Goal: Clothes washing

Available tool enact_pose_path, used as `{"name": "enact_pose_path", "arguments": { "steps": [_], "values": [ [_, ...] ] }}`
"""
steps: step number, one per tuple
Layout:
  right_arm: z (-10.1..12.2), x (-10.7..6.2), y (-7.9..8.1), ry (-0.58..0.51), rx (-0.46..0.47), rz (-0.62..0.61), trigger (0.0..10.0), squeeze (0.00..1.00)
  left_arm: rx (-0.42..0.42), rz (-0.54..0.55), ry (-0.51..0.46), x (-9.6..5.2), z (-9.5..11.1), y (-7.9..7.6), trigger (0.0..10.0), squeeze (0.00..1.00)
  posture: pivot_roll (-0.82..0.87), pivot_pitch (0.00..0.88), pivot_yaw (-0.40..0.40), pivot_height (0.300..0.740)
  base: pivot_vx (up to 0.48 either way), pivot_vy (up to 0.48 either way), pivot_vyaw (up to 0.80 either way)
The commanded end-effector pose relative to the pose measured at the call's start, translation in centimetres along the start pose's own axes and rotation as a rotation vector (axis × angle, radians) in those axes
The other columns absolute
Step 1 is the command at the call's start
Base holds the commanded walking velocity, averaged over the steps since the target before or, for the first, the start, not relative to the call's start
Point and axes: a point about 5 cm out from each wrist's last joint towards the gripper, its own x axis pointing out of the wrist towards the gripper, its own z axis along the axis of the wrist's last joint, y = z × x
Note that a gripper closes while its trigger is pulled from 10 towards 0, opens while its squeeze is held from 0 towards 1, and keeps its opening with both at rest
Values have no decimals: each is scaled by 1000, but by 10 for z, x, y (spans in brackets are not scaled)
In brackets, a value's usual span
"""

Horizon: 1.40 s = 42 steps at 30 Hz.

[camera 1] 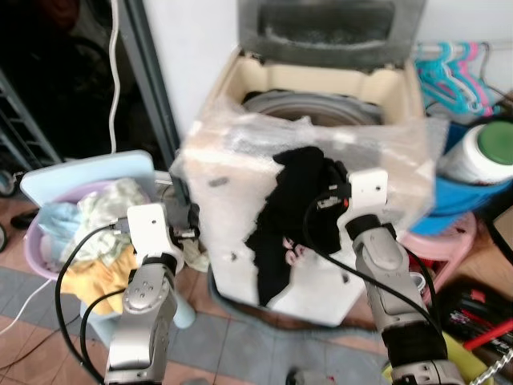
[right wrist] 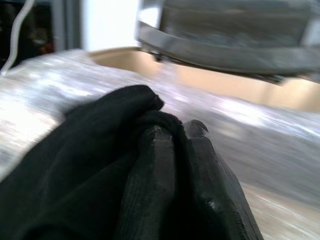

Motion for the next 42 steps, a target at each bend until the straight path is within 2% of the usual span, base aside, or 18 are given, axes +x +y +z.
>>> {"name": "enact_pose_path", "arguments": {
  "steps": [1,5,9,18,23,25,28,31,32,34,36,42],
  "values": [
    [8,5,8,-41,11,30,10000,0,-5,24,0,-2,1,5,10000,0,-25,34,-1,740,0,431,-694],
    [10,7,5,-45,5,31,10000,0,11,4,-7,-3,1,4,10000,0,-27,39,-4,740,84,404,-383],
    [12,10,4,-51,-1,33,10000,0,12,2,-9,-3,1,4,10000,0,-26,38,-9,740,436,0,-119],
    [16,15,6,-74,-4,33,10000,0,-3,-15,-18,-4,2,2,10000,0,-27,38,1,740,0,0,-735],
    [25,21,4,-114,-54,67,10000,0,-7,-3,-28,-3,5,3,10000,0,-33,54,1,740,343,0,-566],
    [33,24,5,-138,-39,94,10000,0,-14,10,-21,-4,4,5,10000,0,-33,52,-2,740,321,0,0],
    [69,39,7,-258,-35,173,10000,0,-14,7,-17,-3,3,5,10000,0,-32,52,1,740,266,0,0],
    [89,48,6,-314,-41,202,10000,0,-15,8,-17,-3,3,5,10000,0,-33,52,1,740,254,0,0],
    [103,54,7,-353,-60,240,10000,0,-10,10,-16,-3,3,6,10000,0,-33,49,2,740,0,0,0],
    [117,60,11,-388,-82,306,10000,0,-3,21,-9,-2,3,6,10000,0,-33,46,0,740,0,0,0],
    [123,62,14,-410,-103,368,10000,0,-10,32,-12,-2,3,6,10000,0,-33,46,0,740,0,0,0],
    [125,68,13,-409,-125,382,10000,0,-11,33,-19,-4,4,8,10000,0,-19,44,-10,740,0,0,672]
  ]
}}
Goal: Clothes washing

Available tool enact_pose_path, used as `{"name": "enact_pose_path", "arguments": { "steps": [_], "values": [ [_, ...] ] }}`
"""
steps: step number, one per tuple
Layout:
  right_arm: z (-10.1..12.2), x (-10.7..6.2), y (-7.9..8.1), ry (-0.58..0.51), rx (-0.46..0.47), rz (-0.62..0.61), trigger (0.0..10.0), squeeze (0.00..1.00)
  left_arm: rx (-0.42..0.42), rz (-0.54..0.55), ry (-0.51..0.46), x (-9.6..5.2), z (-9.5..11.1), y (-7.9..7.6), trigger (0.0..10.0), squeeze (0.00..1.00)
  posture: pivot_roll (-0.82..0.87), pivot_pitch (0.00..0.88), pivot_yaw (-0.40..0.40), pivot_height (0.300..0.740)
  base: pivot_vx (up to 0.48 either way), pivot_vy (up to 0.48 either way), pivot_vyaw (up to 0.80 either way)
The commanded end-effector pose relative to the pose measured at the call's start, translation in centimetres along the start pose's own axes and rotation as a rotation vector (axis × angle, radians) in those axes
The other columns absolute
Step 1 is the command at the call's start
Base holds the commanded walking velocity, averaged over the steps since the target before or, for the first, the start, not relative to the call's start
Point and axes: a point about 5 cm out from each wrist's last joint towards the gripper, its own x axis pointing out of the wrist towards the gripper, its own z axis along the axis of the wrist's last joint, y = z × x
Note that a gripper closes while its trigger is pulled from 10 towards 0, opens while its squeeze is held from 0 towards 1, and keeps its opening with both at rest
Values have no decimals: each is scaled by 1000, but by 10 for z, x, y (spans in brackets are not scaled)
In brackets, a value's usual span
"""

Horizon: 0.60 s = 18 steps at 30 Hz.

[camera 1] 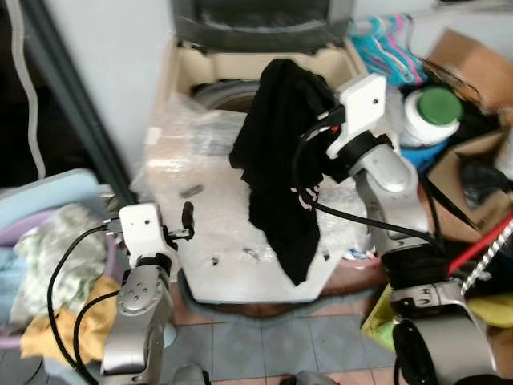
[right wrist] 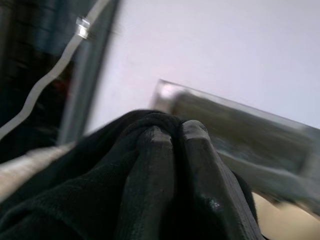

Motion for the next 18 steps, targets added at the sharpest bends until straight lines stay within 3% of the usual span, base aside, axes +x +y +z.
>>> {"name": "enact_pose_path", "arguments": {
  "steps": [1,8,14,18],
  "values": [
    [15,10,1,-66,-25,34,10000,0,-6,14,-1,-2,0,3,10000,0,-19,44,-10,740,0,0,656],
    [20,17,-2,-85,-49,59,10000,0,-3,4,6,-2,-1,1,10000,0,-31,45,-14,740,144,0,623],
    [21,22,-17,-60,-66,1,10000,0,-8,1,15,-2,-4,-1,10000,0,-32,40,-19,740,261,0,0],
    [14,29,-35,30,-62,-111,10000,0,-9,3,18,-1,-3,-1,10000,0,-32,52,-19,740,256,0,0]
  ]
}}
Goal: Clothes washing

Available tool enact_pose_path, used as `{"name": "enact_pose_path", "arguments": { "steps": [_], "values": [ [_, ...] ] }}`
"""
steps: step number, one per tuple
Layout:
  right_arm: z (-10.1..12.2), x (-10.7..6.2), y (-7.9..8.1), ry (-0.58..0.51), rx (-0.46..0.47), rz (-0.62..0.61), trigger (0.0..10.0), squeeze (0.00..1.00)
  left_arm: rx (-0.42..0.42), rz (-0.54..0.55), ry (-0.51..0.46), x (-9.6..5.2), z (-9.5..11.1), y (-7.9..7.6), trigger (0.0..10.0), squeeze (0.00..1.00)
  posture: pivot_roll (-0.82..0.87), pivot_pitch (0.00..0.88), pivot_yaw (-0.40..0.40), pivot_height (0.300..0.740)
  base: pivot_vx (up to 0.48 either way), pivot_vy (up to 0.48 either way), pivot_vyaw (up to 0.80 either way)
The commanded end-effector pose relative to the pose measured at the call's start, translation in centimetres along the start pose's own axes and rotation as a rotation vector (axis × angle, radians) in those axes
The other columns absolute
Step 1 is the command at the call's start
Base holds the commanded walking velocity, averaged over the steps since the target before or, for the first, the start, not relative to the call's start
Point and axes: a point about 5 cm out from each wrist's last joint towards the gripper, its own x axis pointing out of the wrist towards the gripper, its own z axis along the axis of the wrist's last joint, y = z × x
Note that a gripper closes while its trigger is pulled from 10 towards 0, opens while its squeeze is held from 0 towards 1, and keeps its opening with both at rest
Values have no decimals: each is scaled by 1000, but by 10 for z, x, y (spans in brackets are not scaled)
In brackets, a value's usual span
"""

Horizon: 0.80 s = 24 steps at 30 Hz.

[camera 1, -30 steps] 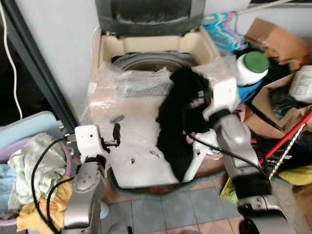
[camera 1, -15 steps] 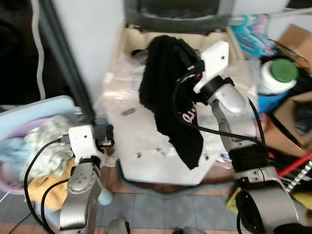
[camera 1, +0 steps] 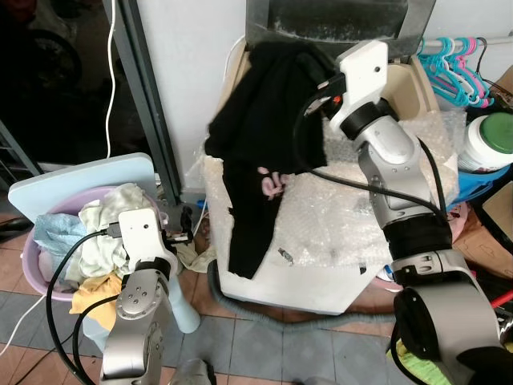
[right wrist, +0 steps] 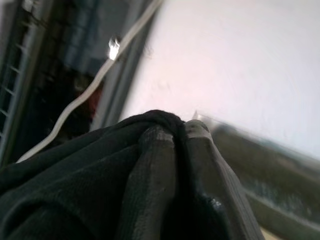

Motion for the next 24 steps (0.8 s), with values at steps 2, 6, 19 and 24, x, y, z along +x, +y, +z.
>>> {"name": "enact_pose_path", "arguments": {
  "steps": [2,6,19,24],
  "values": [
    [8,11,-16,18,6,-59,10000,0,-8,-1,4,2,0,-1,10000,0,-32,46,-19,740,259,0,0],
    [10,28,-24,101,8,-67,10000,0,-5,-2,4,3,0,-1,10000,0,-35,43,-18,740,292,0,0],
    [-1,16,-74,200,82,-412,10000,0,-3,37,20,2,-2,1,10000,0,-26,50,-29,740,126,0,0],
    [-57,-7,-32,364,234,-231,10000,1000,-2,37,23,2,-2,1,10000,0,-25,53,-23,740,0,0,0]
  ]
}}
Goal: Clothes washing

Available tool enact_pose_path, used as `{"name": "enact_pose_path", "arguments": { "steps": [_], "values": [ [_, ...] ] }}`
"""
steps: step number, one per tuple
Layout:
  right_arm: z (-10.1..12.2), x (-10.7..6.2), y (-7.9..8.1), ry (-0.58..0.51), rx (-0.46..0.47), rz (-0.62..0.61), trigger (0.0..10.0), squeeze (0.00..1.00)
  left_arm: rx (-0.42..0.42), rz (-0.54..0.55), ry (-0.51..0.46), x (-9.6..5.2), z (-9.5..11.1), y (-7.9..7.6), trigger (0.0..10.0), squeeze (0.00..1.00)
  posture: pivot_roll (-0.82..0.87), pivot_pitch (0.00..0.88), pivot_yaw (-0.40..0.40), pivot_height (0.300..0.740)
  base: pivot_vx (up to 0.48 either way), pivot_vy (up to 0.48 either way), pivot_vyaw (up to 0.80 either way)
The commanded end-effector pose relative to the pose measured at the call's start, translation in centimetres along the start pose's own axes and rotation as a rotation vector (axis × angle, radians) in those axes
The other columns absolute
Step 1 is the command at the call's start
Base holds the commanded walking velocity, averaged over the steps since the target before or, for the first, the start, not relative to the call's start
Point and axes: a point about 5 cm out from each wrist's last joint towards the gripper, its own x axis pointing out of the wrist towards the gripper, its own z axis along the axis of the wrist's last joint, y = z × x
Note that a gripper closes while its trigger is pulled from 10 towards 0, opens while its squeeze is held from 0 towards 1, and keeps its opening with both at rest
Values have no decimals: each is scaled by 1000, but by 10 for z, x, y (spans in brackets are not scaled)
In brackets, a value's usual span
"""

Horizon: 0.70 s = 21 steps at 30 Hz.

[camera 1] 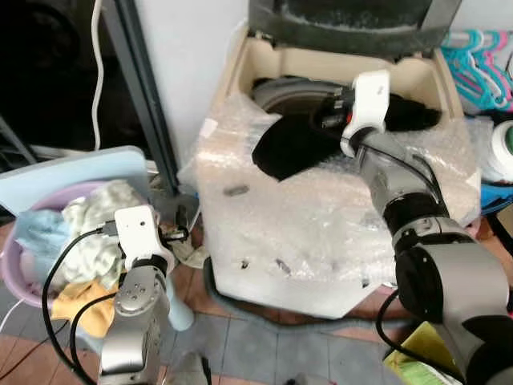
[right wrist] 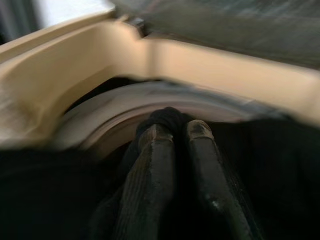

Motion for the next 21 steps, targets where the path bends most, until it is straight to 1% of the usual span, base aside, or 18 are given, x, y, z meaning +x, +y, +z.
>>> {"name": "enact_pose_path", "arguments": {
  "steps": [1,2,5,8,9,10,11,12,13,14,15,16,17,19,20,21],
  "values": [
    [20,0,2,-101,14,50,10000,1000,0,2,9,-1,-1,-2,10000,0,-31,54,-19,740,0,0,0],
    [20,0,2,-108,14,60,10000,1000,0,1,10,-1,-1,-2,10000,0,-34,54,-18,740,0,0,0],
    [31,-6,3,-202,46,89,10000,1000,6,-1,11,1,-1,-3,10000,0,-40,51,-16,740,0,0,0],
    [31,-12,5,-247,15,90,10000,1000,20,9,13,2,-1,-3,10000,0,-41,49,-16,740,0,0,0],
    [31,-17,5,-299,16,70,10000,1000,20,13,14,2,-1,-2,10000,0,-41,49,-16,740,0,0,0],
    [31,-20,7,-318,21,71,10000,1000,19,16,12,2,-1,-2,10000,0,-41,49,-16,740,0,0,0],
    [30,-28,10,-360,22,88,10000,1000,19,21,11,2,-1,-1,10000,0,-36,47,-19,740,0,0,0],
    [30,-33,13,-383,8,103,10000,1000,18,25,10,2,-1,-1,10000,0,-36,47,-19,740,0,0,0],
    [30,-33,13,-383,8,103,10000,1000,18,25,10,2,-1,-1,10000,0,-36,47,-19,740,0,0,0],
    [26,-43,19,-415,-61,125,10000,1000,18,32,10,2,-1,0,10000,0,-36,47,-19,740,0,0,0],
    [22,-50,24,-424,-104,143,10000,1000,18,35,11,2,-1,1,10000,0,-39,45,-19,740,0,0,0],
    [16,-58,28,-425,-129,155,10000,1000,20,40,13,2,-1,1,10000,0,-39,45,-19,740,0,0,0],
    [3,-72,38,-412,-142,178,10000,1000,24,44,16,3,-2,1,10000,0,-41,44,-18,740,0,0,0],
    [-6,-82,45,-405,-154,190,10000,1000,25,42,16,3,-2,1,10000,0,-44,46,-16,740,0,0,0],
    [-13,-92,51,-387,-153,198,10000,1000,24,41,16,3,-1,1,10000,0,-48,47,-11,740,0,0,0],
    [-16,-95,54,-376,-146,202,10000,1000,24,37,16,3,-1,1,10000,0,-48,47,-11,740,0,0,0]
  ]
}}
